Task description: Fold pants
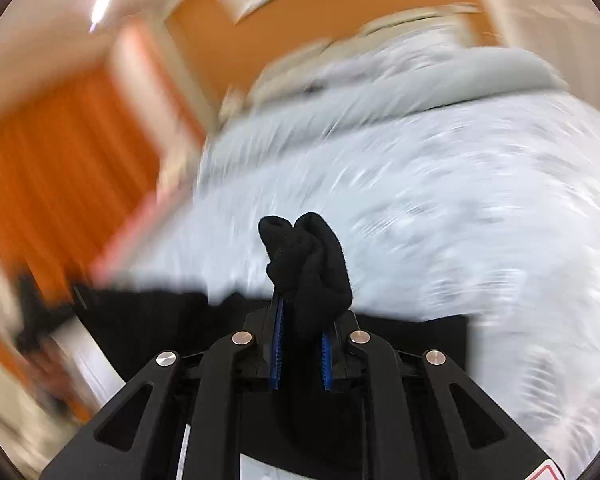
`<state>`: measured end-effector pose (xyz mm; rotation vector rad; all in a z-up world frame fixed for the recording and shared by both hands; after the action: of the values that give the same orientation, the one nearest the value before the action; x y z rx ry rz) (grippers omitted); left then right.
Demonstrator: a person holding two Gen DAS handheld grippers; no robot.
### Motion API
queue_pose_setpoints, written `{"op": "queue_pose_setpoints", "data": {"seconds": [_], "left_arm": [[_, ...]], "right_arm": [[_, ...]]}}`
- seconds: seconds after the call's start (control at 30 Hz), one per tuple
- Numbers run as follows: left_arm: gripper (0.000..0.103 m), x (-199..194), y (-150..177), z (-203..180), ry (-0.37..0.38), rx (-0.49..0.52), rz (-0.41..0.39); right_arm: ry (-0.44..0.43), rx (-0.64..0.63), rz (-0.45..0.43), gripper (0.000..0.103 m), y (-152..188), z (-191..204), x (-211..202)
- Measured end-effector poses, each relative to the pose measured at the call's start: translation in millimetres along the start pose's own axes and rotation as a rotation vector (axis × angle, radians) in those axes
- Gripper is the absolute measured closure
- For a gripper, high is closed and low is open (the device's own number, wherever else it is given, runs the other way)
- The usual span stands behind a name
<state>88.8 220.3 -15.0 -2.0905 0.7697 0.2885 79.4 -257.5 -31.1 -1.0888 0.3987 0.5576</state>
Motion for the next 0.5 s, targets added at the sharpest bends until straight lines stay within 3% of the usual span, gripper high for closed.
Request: {"op": "queue_pose_setpoints", "data": {"seconds": [0.1, 0.2, 0.23, 0.3, 0.4, 0.47, 0.5], "left_arm": [[0.09, 2, -1, 8, -0.035, -0.028, -0.017], [0.09, 4, 0, 15, -0.065, -0.048, -0.036], [0.09, 4, 0, 16, -0.074, -0.056, -0.043], [0.09, 4, 1, 20, -0.091, -0.067, -0.053], [0.09, 6, 3, 25, -0.109, -0.083, -0.051], [0.09, 6, 4, 27, -0.111, -0.087, -0.047], [0.09, 6, 3, 27, -0.109, -0.084, -0.047]], "right_arm": [[0.026, 0.257, -0.133, 0.09, -32, -105, -64], [0.122, 0.46, -0.231, 0.09, -37, -204, -113], [0.151, 0.492, -0.234, 0.09, -36, -224, -119], [0.235, 0.59, -0.156, 0.09, -17, -268, -111], [0.244, 0.705, -0.058, 0.09, 6, -293, -92], [0.25, 0.663, -0.035, 0.089, 3, -275, -77], [0.262, 0.583, -0.05, 0.089, -6, -254, -72]]}}
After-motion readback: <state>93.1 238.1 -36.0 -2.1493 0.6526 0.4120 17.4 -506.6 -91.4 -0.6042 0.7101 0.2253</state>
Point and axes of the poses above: each gripper's, at about its wrist camera, not at the fingertips, and x roughly the way its jaws point, z to its left, y to its underside, the point moved 8 cm from there along x, roughly the way its jaws point, and after that the axes turned 13 degrees about y, right-handed, at the moved point
